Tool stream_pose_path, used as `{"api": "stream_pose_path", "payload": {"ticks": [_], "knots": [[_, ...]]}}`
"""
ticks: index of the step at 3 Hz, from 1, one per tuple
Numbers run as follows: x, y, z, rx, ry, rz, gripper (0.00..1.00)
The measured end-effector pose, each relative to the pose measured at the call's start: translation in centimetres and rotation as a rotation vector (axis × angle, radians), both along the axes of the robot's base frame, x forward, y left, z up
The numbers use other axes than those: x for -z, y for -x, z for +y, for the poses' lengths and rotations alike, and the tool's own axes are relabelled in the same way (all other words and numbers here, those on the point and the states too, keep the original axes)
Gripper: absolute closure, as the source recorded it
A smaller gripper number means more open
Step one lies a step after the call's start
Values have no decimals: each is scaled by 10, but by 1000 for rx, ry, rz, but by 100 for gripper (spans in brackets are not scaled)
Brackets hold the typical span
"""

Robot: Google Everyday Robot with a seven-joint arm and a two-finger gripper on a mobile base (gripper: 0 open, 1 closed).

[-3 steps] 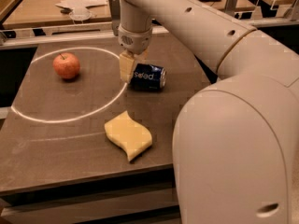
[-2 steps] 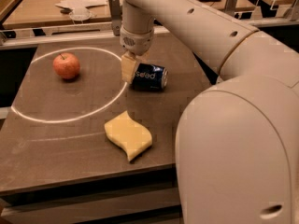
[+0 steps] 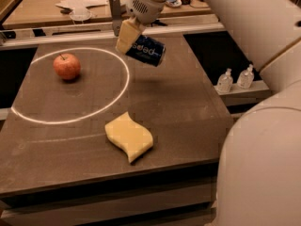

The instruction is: Place pepsi can upright

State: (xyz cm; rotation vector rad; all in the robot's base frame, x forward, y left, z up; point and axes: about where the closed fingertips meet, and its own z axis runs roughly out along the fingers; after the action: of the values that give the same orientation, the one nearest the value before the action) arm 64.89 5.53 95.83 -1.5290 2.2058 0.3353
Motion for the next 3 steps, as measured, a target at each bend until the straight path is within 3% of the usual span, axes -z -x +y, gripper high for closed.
{"api": "stream_pose_path", "payload": {"ticks": [1,2,3], "knots": [[-40,4,8,-67,-223,-29,100],[-49,15,8,-174,-530,-13,100],[-39,29,-1,-259,-680,-12,100]]}}
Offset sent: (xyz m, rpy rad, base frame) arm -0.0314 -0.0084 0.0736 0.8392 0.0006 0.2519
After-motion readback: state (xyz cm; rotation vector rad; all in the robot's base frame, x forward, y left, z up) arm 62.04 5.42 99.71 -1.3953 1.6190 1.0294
